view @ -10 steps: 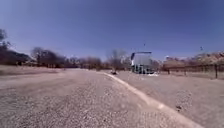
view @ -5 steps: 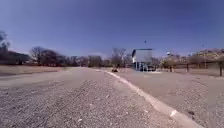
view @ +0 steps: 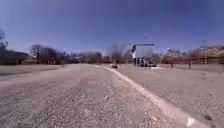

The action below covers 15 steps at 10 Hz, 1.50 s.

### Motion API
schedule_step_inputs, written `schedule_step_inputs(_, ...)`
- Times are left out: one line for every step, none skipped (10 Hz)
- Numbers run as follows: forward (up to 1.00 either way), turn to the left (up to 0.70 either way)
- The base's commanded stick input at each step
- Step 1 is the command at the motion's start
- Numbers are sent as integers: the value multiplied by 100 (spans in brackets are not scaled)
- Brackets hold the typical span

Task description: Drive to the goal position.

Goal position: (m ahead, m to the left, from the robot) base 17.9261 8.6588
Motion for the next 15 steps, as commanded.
schedule_step_inputs(70, 0)
schedule_step_inputs(70, 0)
schedule_step_inputs(70, 0)
schedule_step_inputs(70, 0)
schedule_step_inputs(70, 0)
schedule_step_inputs(70, 0)
schedule_step_inputs(70, 0)
schedule_step_inputs(70, 0)
schedule_step_inputs(70, 0)
schedule_step_inputs(70, 0)
schedule_step_inputs(70, 0)
schedule_step_inputs(70, 0)
schedule_step_inputs(70, 0)
schedule_step_inputs(70, 0)
schedule_step_inputs(70, 0)
